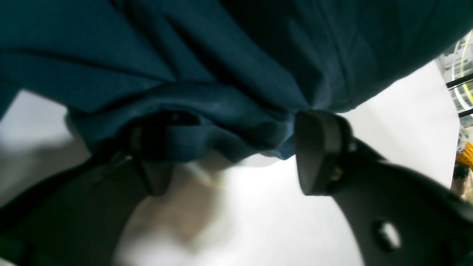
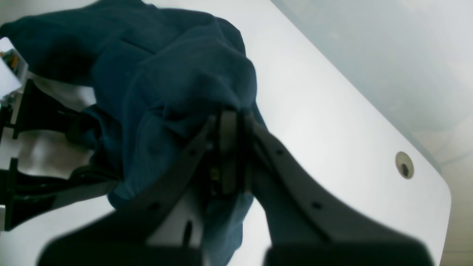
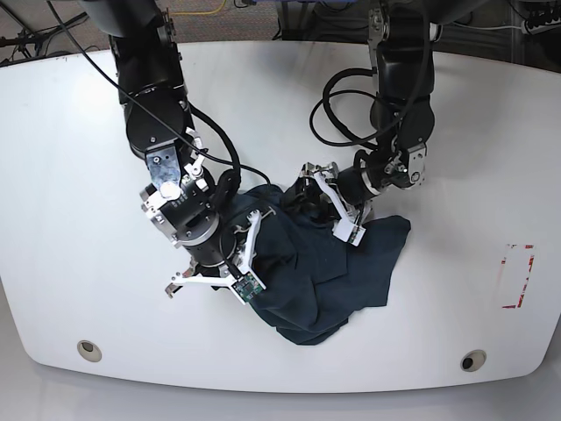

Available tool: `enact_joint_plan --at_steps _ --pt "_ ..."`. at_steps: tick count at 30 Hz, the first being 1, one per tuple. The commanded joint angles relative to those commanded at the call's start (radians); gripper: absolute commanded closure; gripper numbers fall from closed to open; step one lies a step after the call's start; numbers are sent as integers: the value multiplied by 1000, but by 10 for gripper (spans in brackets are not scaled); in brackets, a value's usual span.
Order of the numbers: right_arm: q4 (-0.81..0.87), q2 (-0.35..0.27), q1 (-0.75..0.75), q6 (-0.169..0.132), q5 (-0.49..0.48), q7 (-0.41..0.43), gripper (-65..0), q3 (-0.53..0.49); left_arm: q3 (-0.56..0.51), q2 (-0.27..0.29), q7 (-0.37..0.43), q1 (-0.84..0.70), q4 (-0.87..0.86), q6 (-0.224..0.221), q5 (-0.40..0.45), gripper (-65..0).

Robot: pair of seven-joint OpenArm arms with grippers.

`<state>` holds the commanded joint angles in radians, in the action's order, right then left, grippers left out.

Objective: Fold the T-shirt properly
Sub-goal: 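Lower the left gripper onto the bunched shirt and grasp an edge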

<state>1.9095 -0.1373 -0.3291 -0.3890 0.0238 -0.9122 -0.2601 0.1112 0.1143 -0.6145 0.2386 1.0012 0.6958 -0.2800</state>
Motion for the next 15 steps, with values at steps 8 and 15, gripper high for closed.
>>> enact_joint_plan --at_steps 8,15 --pt "11 0 2 0 0 0 0 2 2 -2 0 21 -54 -28 2 0" --pt "5 3 2 0 -2 0 0 57 2 -6 -5 -14 55 -48 0 0"
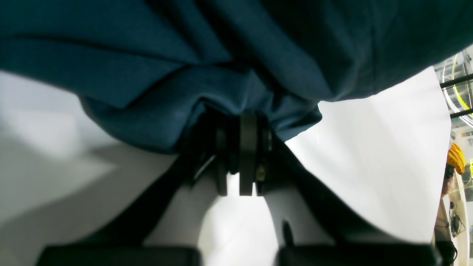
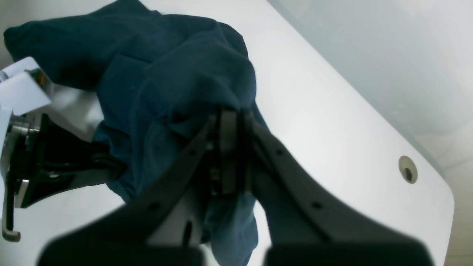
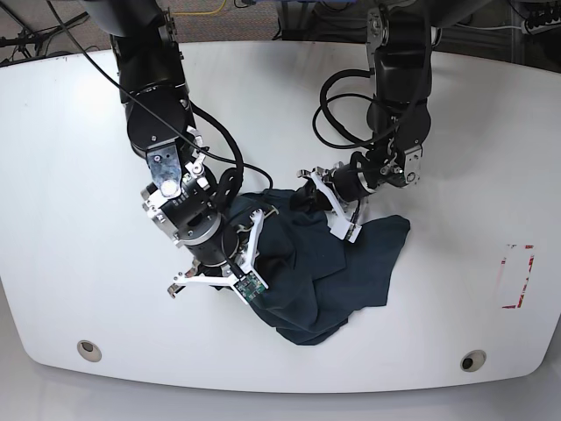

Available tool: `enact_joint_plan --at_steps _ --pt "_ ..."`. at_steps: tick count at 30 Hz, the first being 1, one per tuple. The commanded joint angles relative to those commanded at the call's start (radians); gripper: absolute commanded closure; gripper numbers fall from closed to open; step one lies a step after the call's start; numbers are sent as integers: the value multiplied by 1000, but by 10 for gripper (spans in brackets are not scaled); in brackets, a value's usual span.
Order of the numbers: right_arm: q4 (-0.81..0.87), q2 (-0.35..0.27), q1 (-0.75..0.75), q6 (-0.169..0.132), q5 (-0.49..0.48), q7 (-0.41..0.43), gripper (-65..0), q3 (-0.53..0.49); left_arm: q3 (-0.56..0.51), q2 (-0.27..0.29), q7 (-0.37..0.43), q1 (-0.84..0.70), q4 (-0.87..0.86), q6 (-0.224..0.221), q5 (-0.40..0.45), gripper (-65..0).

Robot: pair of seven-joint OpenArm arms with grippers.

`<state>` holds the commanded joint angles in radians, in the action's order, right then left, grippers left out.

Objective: Fold the T-shirt properly
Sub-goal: 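Lower the left gripper onto the bunched shirt and grasp an edge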

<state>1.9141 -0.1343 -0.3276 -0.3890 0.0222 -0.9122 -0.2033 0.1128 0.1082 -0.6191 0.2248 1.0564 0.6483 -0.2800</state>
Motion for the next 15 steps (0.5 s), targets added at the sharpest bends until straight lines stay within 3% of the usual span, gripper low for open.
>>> enact_joint_plan --at_steps 5,10,15 --pt "-32 23 0 0 0 -2 0 69 -5 -44 -11 -72 152 -2 2 0" --pt "-74 28 0 0 0 -2 0 126 0 -71 -69 -112 281 -2 2 0" --pt "-89 28 8 0 0 -8 0 183 2 -135 -120 -187 489 -2 2 0"
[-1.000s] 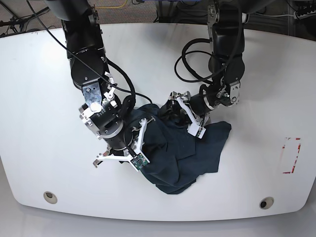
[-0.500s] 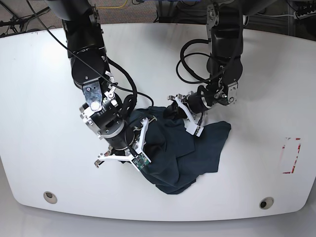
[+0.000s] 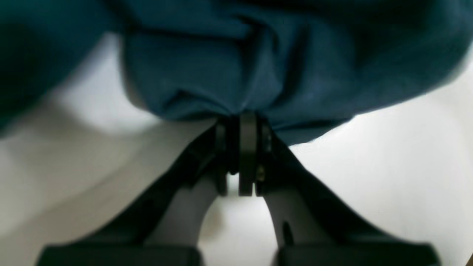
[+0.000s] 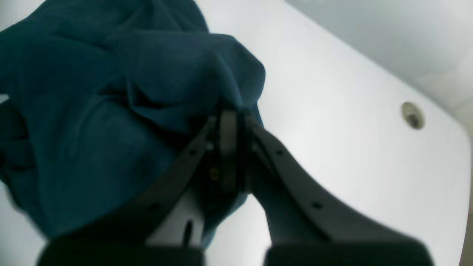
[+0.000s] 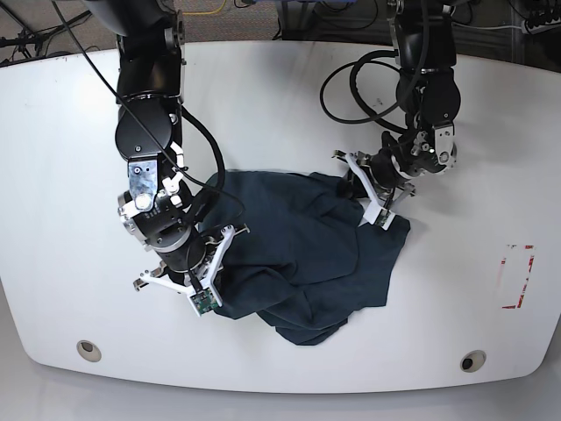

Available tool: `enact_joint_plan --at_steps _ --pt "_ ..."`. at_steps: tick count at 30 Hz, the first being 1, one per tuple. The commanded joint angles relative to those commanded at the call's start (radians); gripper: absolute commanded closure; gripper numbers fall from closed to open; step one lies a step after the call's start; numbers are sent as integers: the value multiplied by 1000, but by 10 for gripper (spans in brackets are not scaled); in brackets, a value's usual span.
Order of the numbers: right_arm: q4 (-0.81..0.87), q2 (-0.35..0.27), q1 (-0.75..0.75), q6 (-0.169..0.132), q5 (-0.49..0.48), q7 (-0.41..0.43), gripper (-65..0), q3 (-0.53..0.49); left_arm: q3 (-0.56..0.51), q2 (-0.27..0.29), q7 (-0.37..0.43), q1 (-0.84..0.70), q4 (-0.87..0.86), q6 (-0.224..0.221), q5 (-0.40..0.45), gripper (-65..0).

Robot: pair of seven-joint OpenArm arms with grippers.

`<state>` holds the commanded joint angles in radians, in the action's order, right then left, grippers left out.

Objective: Fold the T-shirt properly
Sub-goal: 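Lower the left gripper onto the bunched shirt and grasp an edge, then pull the grasped edge away from the right gripper, stretching the shirt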

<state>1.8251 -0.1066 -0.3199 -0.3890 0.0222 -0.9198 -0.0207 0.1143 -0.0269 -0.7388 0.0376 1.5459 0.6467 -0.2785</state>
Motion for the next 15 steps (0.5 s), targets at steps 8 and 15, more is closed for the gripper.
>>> enact_joint_plan --at_steps 8,15 --pt "-23 2 0 2 -2 -60 0 6 0 -95 -5 -100 301 0 0 0" --pt "-34 3 -12 2 -2 -64 0 -11 3 -153 -5 -121 436 0 -2 0"
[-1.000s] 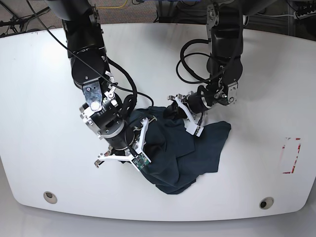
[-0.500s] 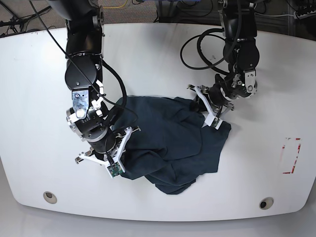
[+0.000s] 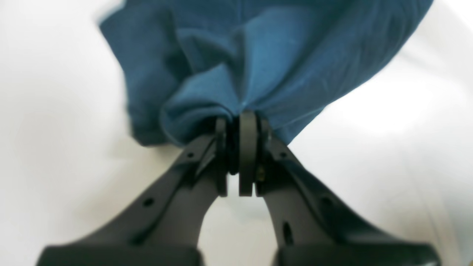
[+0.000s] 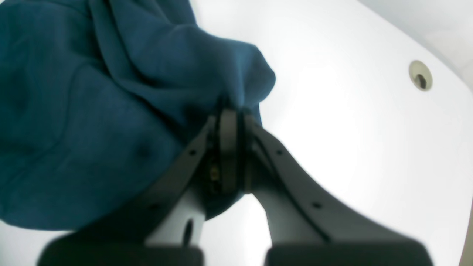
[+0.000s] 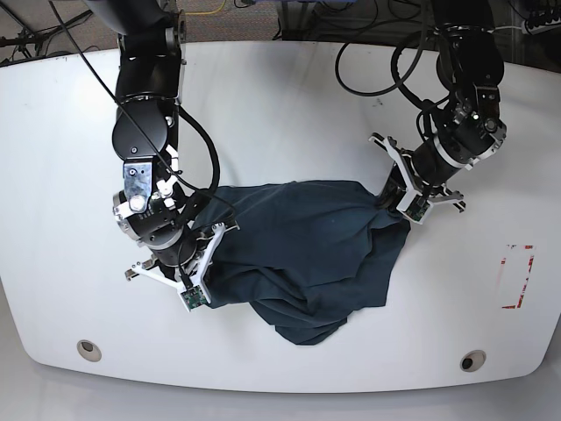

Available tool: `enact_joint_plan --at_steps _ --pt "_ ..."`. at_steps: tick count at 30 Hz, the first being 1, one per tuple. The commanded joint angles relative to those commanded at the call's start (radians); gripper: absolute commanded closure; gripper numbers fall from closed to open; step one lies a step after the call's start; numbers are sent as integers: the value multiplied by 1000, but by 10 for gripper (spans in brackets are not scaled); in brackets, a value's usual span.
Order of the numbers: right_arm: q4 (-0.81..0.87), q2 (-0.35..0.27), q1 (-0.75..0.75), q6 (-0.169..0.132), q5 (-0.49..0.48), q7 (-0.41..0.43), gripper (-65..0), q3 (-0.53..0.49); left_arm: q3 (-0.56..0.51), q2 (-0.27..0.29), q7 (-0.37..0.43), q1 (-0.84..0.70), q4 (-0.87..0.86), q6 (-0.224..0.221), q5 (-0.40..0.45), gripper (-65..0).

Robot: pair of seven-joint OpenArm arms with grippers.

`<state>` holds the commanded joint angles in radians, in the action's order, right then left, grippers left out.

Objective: Fold the T-shirt properly
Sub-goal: 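Pull the grasped edge away from the right gripper, stretching the shirt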

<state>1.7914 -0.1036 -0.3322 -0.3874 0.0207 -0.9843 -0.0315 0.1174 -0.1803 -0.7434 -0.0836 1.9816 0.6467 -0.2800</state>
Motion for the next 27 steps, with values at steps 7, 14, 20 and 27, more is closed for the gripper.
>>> enact_joint_plan --at_steps 7,14,20,27 --pt "-74 -3 -60 -2 0 0 0 -52 54 -11 8 63 12 0 5 0" --pt "-114 -3 -132 -46 0 0 0 -55 107 -9 5 173 17 -2 0 0" --pt "-169 -3 -226 -69 0 0 0 -55 115 -11 2 282 18 -2 0 0" --pt "-199 -6 -338 -69 0 -2 0 -55 115 -31 2 437 15 -31 9 0"
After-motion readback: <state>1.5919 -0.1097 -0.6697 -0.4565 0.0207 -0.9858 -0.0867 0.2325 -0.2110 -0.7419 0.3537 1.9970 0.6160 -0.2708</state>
